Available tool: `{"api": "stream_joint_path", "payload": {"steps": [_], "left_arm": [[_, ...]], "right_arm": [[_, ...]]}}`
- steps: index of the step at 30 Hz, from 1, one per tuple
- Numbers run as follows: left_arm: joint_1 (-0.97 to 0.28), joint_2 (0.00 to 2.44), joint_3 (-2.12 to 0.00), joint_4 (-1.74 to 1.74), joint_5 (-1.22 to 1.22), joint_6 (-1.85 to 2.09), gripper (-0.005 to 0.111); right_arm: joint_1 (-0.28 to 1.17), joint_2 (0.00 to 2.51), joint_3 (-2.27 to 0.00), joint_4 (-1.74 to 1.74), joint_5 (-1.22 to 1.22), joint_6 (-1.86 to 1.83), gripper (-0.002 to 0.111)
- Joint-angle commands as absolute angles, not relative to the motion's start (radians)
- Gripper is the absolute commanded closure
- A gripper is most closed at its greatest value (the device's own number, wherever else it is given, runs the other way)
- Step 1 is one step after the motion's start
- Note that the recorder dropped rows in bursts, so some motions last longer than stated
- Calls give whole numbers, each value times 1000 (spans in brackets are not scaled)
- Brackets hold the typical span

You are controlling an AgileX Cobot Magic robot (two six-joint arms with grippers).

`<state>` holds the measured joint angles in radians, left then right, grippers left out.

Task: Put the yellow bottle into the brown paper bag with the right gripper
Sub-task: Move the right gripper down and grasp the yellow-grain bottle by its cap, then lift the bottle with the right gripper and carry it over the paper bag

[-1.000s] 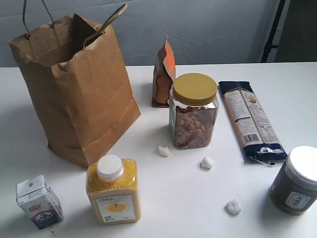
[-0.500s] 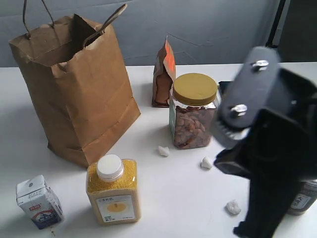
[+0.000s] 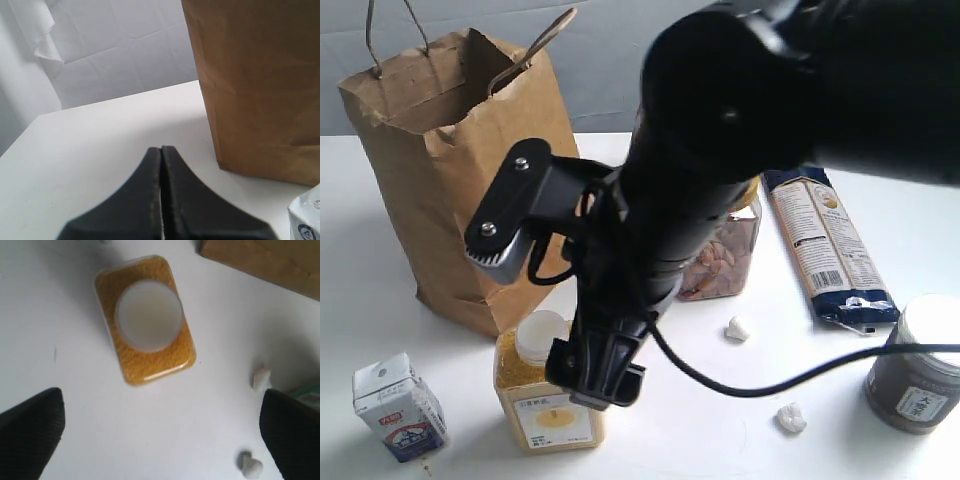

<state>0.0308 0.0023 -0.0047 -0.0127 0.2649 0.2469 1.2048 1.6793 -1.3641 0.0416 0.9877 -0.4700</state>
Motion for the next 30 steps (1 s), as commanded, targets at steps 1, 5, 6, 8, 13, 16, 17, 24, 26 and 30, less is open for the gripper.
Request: {"api": "stream_joint_path", "payload": {"steps": [1, 5, 6, 8, 13, 16, 17, 24, 26, 30], "left_arm": [[31, 0, 0, -13, 259, 240, 107], [31, 0, 0, -13, 259, 240, 107], [31, 0, 0, -13, 259, 240, 107], [31, 0, 0, -13, 259, 240, 107], [31, 0, 0, -13, 259, 240, 107], [31, 0, 0, -13, 259, 240, 107], [31, 0, 0, -13, 259, 240, 107], [31, 0, 0, -13, 259, 240, 107], [31, 0, 0, -13, 259, 240, 107], [31, 0, 0, -13, 259, 240, 107]], "right_arm": [[1207, 1791, -1455, 44, 992, -531, 10], [1207, 1880, -1504, 44, 986, -577, 10], [1207, 1898, -1513, 46, 984, -577, 10], [1207, 1942, -1527, 78, 982, -582, 10], [1207, 2006, -1537, 160, 979, -600, 24], [1207, 2009, -1537, 168, 1004, -567, 72], [1207, 2003, -1537, 171, 1011, -563, 89], [1236, 1901, -1478, 202, 892, -468, 108], [1258, 1835, -1425, 202, 803, -435, 108], [1310, 1699, -1356, 161, 668, -384, 108]]}}
